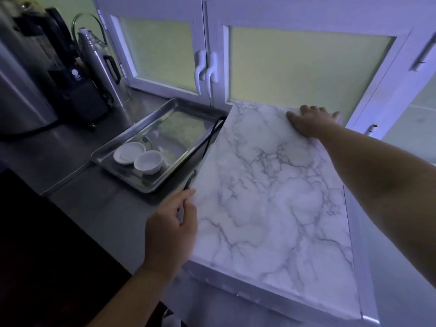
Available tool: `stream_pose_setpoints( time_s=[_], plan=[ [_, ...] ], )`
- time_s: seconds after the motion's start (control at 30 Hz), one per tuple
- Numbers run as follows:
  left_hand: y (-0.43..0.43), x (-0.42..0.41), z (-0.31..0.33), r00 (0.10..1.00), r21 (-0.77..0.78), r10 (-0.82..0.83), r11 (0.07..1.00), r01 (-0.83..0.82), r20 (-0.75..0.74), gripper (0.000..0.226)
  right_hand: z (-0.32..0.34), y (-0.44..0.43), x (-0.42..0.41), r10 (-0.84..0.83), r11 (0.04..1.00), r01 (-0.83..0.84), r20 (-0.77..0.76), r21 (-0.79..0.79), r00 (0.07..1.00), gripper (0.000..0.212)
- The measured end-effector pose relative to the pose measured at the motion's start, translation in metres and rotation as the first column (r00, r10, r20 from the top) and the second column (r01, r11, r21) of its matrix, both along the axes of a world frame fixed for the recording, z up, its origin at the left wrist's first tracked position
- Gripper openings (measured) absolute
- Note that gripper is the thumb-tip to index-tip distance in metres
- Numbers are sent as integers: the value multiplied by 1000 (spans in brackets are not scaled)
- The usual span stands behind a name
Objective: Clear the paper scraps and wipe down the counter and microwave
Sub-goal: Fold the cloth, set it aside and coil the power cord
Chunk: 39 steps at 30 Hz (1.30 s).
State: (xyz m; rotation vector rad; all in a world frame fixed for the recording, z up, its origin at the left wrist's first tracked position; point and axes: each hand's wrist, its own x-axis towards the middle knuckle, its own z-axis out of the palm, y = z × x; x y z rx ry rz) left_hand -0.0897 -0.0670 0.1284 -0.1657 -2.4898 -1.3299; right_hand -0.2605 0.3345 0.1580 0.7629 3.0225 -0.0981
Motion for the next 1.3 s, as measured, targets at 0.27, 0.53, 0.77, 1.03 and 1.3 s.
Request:
stream_pose_setpoints(
  time_s=[0.27, 0.53, 0.77, 1.03, 1.3],
  plan=[
    [-36, -95, -2, 1000, -71, 11, 997, -9, 29, 25, -1, 13, 23, -52, 997, 52, -4, 60, 999, 88],
    [-47, -213, 3, 986, -281, -166, 947, 156, -13, 19, -7, 13, 62, -217, 972, 219, -35, 79, 976, 89],
    [-28, -293, 11, 945, -414, -317, 873, 255, -86, 17, -9, -6, 102, -400, 915, 403, -74, 17, 913, 82],
    [13, -357, 20, 849, -584, -506, 740, 335, -153, 17, -15, -85, 179, -670, 742, 659, -169, -125, 723, 65],
    [58, -381, 20, 738, -637, -669, 607, 475, -88, 30, -21, -204, 254, -853, 510, 831, -257, -221, 455, 47]
  ],
)
